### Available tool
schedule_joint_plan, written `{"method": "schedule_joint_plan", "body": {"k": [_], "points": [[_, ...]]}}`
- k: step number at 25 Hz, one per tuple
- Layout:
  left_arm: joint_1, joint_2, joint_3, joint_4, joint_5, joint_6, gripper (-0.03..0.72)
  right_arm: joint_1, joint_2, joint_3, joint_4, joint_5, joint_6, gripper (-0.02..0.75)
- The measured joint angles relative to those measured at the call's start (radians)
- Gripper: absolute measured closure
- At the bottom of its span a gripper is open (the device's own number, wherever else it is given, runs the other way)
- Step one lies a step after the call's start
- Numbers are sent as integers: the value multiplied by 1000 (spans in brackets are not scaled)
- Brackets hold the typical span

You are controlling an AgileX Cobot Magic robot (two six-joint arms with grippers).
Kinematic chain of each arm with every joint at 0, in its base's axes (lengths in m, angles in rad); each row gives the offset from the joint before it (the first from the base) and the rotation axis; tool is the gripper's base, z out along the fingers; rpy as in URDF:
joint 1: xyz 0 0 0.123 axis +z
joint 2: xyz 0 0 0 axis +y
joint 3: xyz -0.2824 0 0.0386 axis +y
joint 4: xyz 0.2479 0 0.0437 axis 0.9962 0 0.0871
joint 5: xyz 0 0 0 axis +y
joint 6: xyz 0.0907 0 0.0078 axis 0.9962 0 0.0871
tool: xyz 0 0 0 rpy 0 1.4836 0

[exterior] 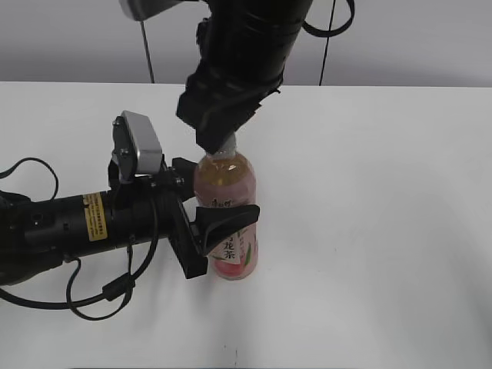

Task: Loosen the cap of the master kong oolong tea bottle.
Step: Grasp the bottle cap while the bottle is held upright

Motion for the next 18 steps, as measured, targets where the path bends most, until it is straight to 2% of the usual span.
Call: {"method": "schedule_joint_plan", "body": {"k": [18], "points": [[0,0,0,3,0,4,260,0,-5,0,7,3,-1080,465]]}}
